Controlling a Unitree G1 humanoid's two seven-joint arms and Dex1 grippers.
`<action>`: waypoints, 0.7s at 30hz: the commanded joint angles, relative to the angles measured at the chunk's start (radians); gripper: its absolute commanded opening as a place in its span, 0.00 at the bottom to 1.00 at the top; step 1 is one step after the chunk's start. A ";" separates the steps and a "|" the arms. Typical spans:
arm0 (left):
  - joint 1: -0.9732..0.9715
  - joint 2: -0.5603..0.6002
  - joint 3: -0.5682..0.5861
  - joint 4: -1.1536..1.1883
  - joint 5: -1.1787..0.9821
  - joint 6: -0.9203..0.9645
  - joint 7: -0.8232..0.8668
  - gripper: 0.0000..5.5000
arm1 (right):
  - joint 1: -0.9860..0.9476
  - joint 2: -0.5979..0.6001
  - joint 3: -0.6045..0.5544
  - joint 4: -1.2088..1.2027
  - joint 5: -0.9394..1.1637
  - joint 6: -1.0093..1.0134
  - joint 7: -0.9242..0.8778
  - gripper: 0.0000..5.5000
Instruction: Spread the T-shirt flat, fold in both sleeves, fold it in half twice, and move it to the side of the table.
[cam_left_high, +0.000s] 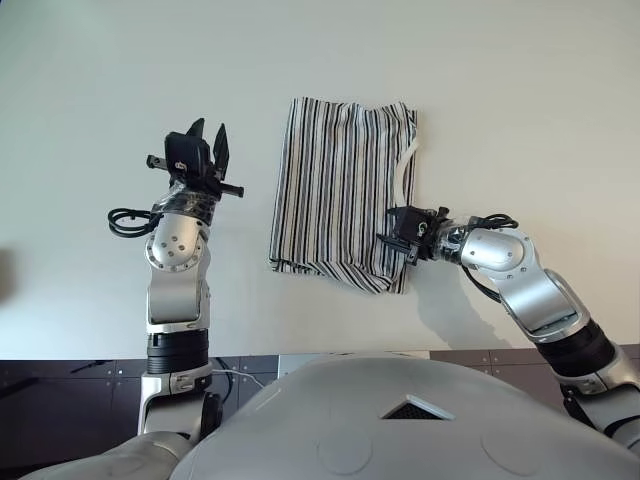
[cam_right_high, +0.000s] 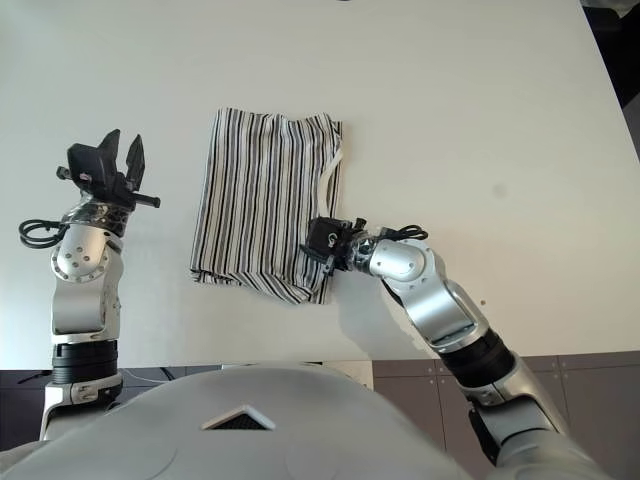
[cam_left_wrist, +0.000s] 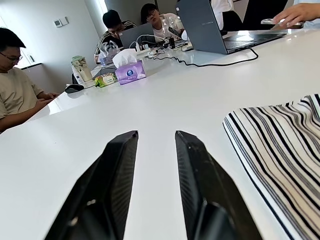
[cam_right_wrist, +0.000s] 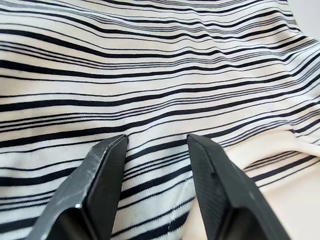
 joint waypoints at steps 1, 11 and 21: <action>0.152 0.117 -0.018 -0.084 0.046 -0.049 -0.114 0.25 | 0.025 -0.049 -0.034 -0.012 -0.026 0.030 0.008 0.39; 0.303 0.413 -0.072 -0.055 0.181 -0.396 -0.351 0.25 | 0.214 -0.215 -0.274 -0.278 -0.078 -0.228 -0.023 0.39; 0.238 0.521 -0.223 0.134 0.364 -0.677 -0.393 0.44 | 0.314 -0.411 -0.163 0.072 -0.423 -0.951 -0.144 0.47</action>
